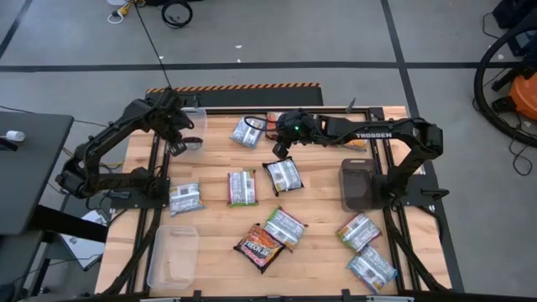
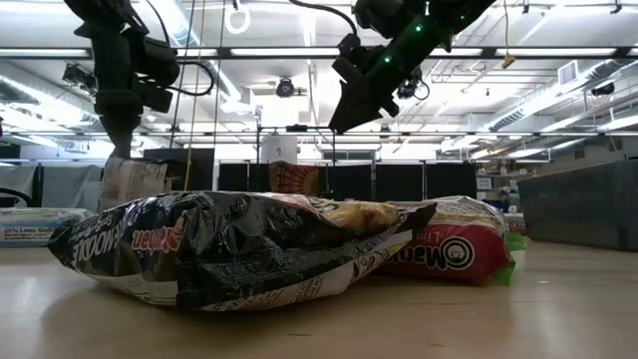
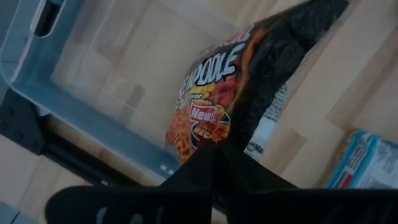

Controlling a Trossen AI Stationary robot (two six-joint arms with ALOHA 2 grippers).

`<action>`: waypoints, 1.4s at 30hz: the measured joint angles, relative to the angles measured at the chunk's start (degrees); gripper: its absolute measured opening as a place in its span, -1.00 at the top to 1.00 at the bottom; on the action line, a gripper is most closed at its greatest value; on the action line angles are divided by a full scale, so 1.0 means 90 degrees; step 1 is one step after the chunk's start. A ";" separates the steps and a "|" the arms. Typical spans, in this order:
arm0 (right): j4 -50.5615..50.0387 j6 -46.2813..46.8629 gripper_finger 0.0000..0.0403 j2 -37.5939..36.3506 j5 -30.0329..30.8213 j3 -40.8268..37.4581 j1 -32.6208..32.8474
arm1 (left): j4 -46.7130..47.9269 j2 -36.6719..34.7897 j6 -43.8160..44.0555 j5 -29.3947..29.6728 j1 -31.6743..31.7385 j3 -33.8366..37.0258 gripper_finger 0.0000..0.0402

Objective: Sort Maruchan noodles
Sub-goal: Put the black noodle pack into the top transparent bin

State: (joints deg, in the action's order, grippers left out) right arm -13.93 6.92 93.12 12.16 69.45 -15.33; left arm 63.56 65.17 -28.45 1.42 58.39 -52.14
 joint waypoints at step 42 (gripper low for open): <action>-0.2012 -0.0457 0.34 -0.1111 0.0197 -0.0002 0.1504 | 0.0385 -0.0374 0.4749 -0.2173 -0.5335 -0.1727 0.28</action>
State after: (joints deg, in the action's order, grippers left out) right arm -32.04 2.80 83.13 13.93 69.43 -1.80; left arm 67.02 61.80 14.29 -18.14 10.38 -67.68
